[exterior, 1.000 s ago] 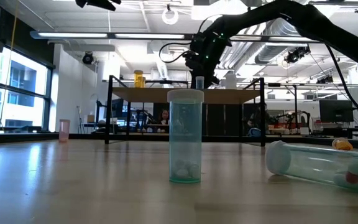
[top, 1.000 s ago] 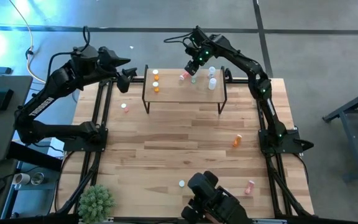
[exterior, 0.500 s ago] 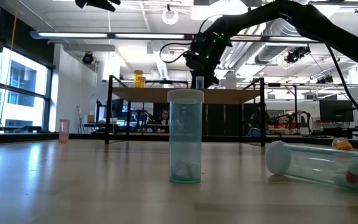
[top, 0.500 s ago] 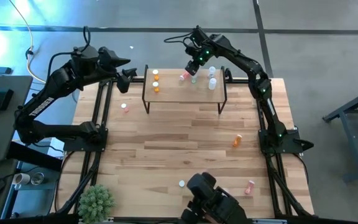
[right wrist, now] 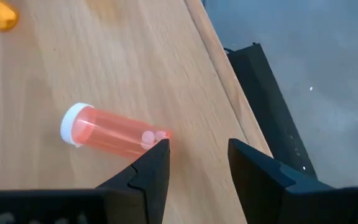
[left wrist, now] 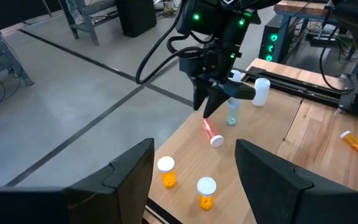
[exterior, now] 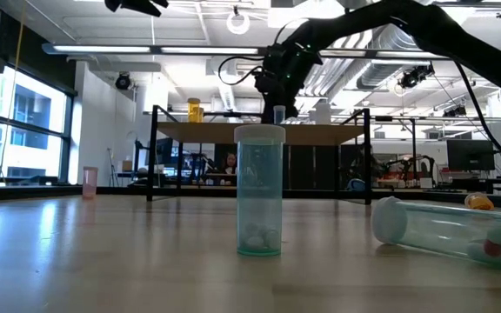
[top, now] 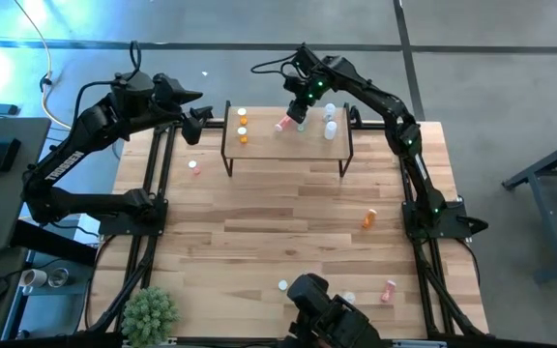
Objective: Pick and place medicine bottles onto shelf by color
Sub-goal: Adjust the pill bottles on the shelf
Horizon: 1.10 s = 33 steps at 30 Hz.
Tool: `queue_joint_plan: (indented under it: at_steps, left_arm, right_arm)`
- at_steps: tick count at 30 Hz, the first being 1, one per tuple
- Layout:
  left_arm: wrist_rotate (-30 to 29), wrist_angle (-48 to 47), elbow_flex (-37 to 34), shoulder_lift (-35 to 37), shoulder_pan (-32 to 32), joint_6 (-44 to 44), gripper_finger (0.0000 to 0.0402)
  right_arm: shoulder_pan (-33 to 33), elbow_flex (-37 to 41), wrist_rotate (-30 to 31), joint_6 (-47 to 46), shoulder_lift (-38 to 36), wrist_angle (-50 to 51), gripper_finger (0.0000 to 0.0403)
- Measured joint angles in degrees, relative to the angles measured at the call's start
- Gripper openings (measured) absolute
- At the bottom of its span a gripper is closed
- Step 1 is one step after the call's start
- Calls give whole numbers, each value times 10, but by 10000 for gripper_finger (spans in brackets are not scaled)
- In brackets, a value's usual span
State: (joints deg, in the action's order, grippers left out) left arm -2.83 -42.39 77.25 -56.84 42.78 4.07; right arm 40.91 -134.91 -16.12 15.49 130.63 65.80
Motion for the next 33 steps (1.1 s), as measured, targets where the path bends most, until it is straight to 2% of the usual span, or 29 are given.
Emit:
queue_joint_plan:
  at_steps: [16, 22, 25, 29, 33]
  left_arm:
    - [-9, -13, 0, 0, 0, -9, 213]
    - [-8, -13, 0, 0, 0, -9, 213]
    - [-8, -13, 0, 0, 0, -9, 213]
    - [-8, -13, 0, 0, 0, -9, 213]
    - [-8, -13, 0, 0, 0, -9, 213]
  right_arm:
    - [-3, 0, 25, 22, -35, -19, 154]
    - [-45, 0, 25, 122, -54, -36, 154]
    - [-72, -1, 29, 204, -56, -38, 154]
    - [-100, -1, 73, 309, -54, -32, 154]
    - [-116, -1, 103, 363, -51, -20, 154]
